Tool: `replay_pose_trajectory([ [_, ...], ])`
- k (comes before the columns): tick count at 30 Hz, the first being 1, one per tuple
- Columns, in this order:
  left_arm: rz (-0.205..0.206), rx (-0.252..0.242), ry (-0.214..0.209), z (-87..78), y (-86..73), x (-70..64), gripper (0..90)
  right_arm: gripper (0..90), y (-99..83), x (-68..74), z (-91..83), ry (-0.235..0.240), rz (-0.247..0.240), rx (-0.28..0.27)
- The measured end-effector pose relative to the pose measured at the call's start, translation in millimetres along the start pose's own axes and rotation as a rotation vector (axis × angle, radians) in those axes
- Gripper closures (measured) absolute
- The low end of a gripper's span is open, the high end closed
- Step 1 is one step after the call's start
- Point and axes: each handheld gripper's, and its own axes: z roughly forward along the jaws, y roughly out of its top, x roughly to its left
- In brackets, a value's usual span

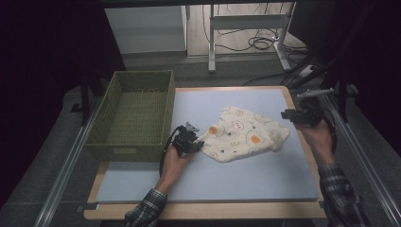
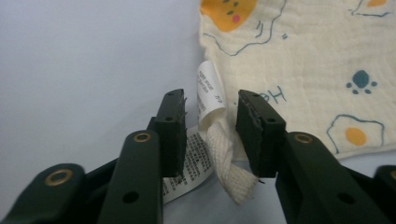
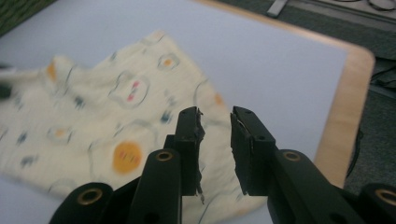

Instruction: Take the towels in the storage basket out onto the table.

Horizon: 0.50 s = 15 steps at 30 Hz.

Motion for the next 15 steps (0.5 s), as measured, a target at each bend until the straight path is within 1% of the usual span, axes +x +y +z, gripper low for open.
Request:
replay_pose_trajectory([
  [2,-0.002,-0.003,0.006,-0.5,-0.5,0.2,58.9,71.3,-16.0,8.9,-2.6,0.028,-0.019,0.016],
  [3,-0.005,-0.004,0.006,-0.9,-0.5,0.1,57.5,71.2,-26.6,14.4,-3.1,0.05,-0.021,0.023],
  [4,-0.005,-0.006,0.004,-1.3,-0.3,0.0,56.8,70.8,-32.7,17.6,-3.3,0.064,-0.018,0.034],
  [6,0.0,-0.009,0.01,-3.1,0.2,-1.1,53.1,70.1,-48.3,26.5,-1.3,0.098,-0.026,0.049],
  [7,0.0,-0.012,0.011,-4.2,0.7,-1.8,50.5,69.5,-55.2,30.9,0.5,0.112,-0.034,0.052],
  [9,-0.001,-0.017,0.007,-5.7,1.3,-3.6,47.9,68.5,-66.2,39.2,4.8,0.147,-0.046,0.051],
  [12,0.009,-0.005,0.024,-5.1,1.8,-5.9,41.4,65.4,-73.0,52.5,14.5,0.197,-0.057,0.038],
  [15,0.006,-0.006,0.044,-3.5,0.5,-4.5,34.9,59.2,-70.4,66.5,29.1,0.222,-0.093,0.036],
])
